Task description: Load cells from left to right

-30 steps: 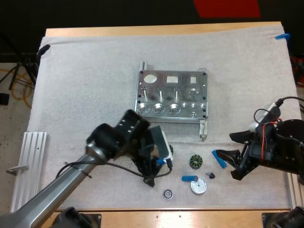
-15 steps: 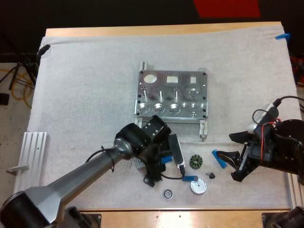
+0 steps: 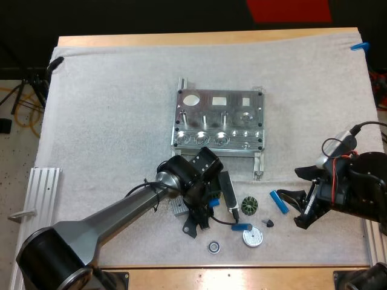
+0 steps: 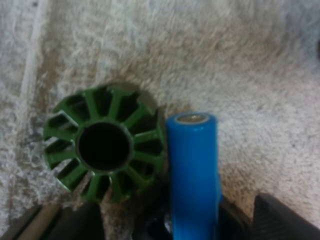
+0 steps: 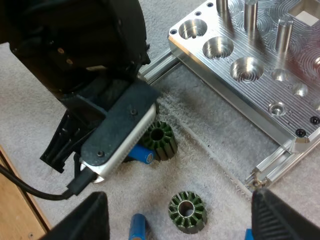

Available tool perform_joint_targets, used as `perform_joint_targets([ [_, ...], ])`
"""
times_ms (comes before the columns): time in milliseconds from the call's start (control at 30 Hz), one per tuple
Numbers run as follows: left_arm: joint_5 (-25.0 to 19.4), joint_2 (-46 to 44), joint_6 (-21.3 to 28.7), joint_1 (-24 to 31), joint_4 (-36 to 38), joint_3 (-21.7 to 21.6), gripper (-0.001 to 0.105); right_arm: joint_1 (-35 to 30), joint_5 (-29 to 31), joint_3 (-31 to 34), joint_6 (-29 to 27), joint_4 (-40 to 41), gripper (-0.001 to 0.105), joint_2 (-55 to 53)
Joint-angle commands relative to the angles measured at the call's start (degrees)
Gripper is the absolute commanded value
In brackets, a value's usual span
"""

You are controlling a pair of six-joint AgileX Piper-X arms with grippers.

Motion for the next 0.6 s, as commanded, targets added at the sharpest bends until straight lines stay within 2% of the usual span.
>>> perform_joint_targets([
  [0, -1.36, 0.56, -0.25, -0.27, -0.13, -0.41, 0.058, 0.16, -0.17, -0.66, -0.89, -0.01, 0.059, -0.17],
  [200, -1.35, 1.8, -0.25, -0.27, -0.13, -0.41, 0.057, 0.16, -0.17, -0.66, -0.89, -0.01, 0.059, -0.17],
  [267, -1.35, 1.79, -0.25, -0.27, -0.13, -0.41, 0.052, 0.16, -0.17, -0.66, -0.89, -0.01, 0.059, -0.17],
  [300, -1.35, 1.79, -0.25, -0.27, -0.13, -0.41, 0.049, 0.16, -0.17, -0.66, -0.89, -0.01, 0.059, -0.17],
  [367, -1.35, 1.79, -0.25, -0.27, -0.13, -0.41, 0.034, 0.16, -0.17, -0.66, -0.89, -0.01, 0.059, -0.17],
  [400, -1.35, 1.79, -0.25, -0.27, -0.13, -0.41, 0.032, 0.16, -0.17, -0.66, -0.89, -0.01, 0.059, -0.17],
  [467, -1.35, 1.79, -0.25, -0.27, -0.01, -0.41, 0.016, 0.16, -0.17, -0.66, -0.89, -0.01, 0.059, -0.17],
  [567, -1.35, 1.79, -0.25, -0.27, 0.3, -0.41, 0.003, 0.16, -0.17, -0.66, -0.89, -0.01, 0.059, -0.17],
])
